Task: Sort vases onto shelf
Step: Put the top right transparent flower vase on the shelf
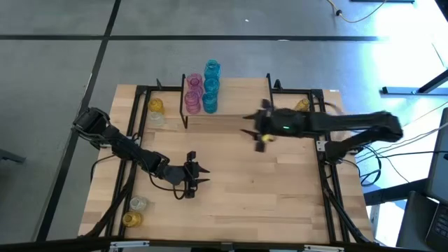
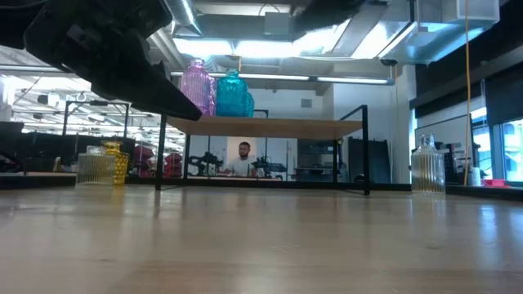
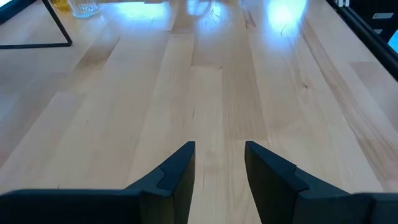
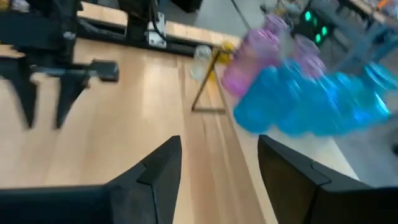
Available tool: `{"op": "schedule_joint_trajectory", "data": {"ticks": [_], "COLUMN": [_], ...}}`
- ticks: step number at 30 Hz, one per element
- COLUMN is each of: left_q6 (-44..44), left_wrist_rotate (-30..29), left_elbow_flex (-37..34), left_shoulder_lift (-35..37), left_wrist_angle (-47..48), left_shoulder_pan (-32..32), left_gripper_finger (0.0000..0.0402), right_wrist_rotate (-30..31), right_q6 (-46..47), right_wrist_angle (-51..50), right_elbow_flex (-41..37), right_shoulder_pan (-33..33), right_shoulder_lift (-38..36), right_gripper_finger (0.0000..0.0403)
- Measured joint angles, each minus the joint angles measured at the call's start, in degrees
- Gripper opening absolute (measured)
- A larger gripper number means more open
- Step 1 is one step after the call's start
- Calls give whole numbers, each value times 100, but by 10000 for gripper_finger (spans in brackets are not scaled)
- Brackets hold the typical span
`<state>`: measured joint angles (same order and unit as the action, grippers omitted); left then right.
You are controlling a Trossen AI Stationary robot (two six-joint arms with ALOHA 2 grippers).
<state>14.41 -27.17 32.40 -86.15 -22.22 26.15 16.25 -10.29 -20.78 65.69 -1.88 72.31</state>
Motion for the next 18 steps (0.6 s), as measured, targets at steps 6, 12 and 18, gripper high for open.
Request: {"op": "schedule_joint_trajectory", "data": {"ticks": [6,12,18], "left_q6": [-2,27,42], "left_wrist_rotate": [-36,-36,-32], "left_elbow_flex": [0,0,0], "left_shoulder_lift": [0,0,0], "left_wrist_angle": [-52,-57,-57], "left_shoulder_pan": [-13,-101,-105], "left_gripper_finger": [133,133,133], "right_wrist_rotate": [433,1059,1161], "right_q6": [1568,2583,2983], "right_wrist_angle": [-2143,-3994,-5046], "right_elbow_flex": [0,0,-2], "right_shoulder_pan": [-138,216,1141], "right_shoulder_lift": [-1346,-1884,-1848], "right_gripper_finger": [193,193,193]}}
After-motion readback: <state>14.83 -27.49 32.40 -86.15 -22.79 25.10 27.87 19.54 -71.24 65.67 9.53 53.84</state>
